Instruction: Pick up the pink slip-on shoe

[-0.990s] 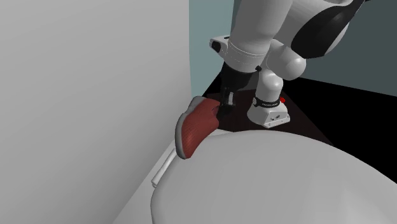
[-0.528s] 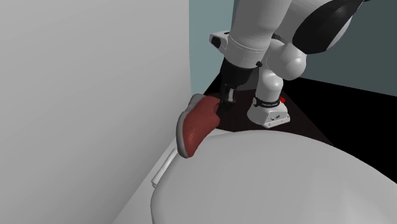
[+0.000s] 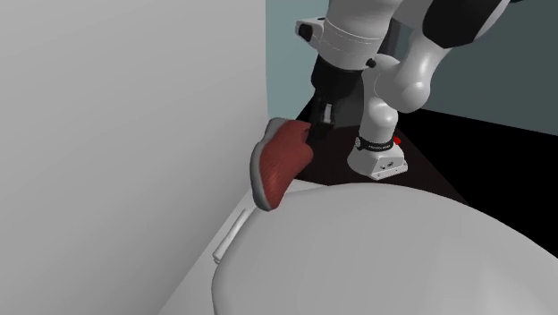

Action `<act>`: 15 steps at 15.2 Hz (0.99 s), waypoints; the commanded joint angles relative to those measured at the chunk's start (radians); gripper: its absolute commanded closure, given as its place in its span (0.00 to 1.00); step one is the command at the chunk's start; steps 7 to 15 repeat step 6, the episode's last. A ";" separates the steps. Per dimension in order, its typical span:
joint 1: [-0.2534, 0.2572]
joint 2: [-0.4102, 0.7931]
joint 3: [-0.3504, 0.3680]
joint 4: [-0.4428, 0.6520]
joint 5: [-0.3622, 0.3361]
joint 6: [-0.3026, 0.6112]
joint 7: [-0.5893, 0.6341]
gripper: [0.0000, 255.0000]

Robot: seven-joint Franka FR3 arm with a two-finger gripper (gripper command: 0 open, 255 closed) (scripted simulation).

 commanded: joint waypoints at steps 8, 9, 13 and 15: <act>-0.005 -0.003 -0.017 0.066 -0.009 -0.068 -0.009 1.00; -0.005 -0.003 -0.017 0.066 -0.009 -0.068 -0.009 1.00; -0.005 -0.003 -0.017 0.066 -0.009 -0.068 -0.009 1.00; -0.005 -0.003 -0.017 0.066 -0.009 -0.068 -0.009 1.00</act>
